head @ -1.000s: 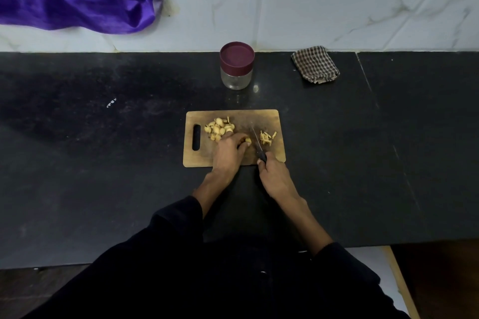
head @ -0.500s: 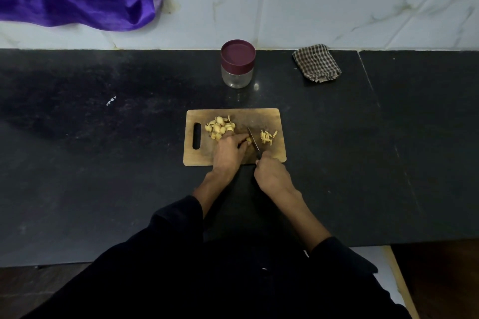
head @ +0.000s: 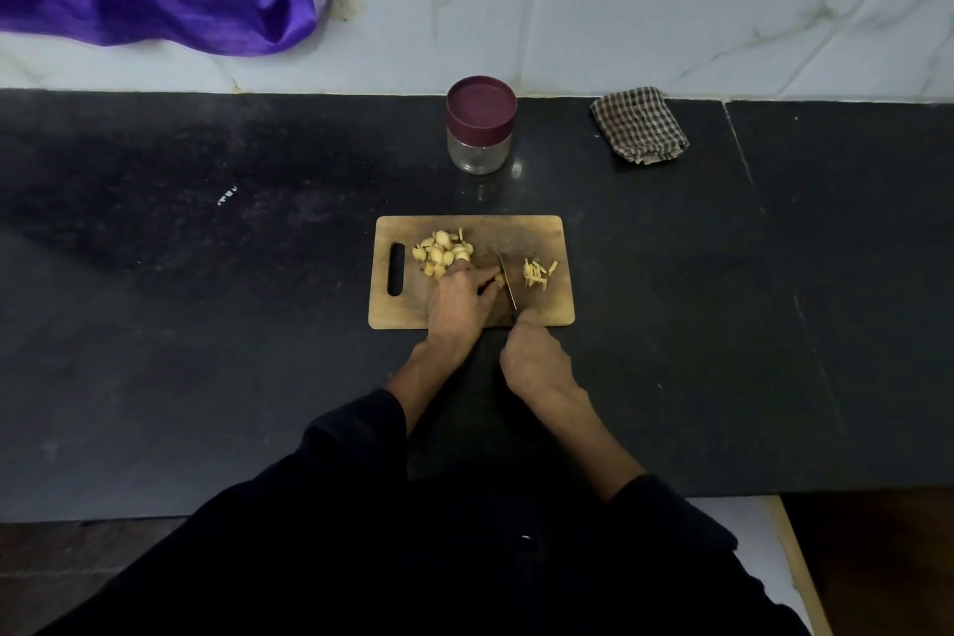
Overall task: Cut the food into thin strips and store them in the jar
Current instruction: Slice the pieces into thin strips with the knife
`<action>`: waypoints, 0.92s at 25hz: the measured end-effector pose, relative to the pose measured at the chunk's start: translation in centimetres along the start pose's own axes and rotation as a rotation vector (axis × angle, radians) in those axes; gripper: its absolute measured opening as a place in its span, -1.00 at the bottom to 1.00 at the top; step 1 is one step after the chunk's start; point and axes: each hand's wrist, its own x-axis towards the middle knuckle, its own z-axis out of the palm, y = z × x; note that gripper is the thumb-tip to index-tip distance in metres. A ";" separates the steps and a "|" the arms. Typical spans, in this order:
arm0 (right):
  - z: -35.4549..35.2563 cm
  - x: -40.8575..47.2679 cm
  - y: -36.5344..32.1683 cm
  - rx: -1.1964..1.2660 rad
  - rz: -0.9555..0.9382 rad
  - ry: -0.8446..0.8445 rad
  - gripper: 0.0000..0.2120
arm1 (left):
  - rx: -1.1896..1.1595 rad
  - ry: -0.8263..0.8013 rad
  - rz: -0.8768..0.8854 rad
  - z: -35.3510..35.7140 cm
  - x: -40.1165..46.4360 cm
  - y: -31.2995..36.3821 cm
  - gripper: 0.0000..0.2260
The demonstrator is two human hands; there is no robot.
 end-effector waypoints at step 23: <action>-0.1 0.4 0.5 0.042 -0.069 0.046 -0.76 | -0.007 0.011 0.022 0.3 0.1 -0.3 -0.75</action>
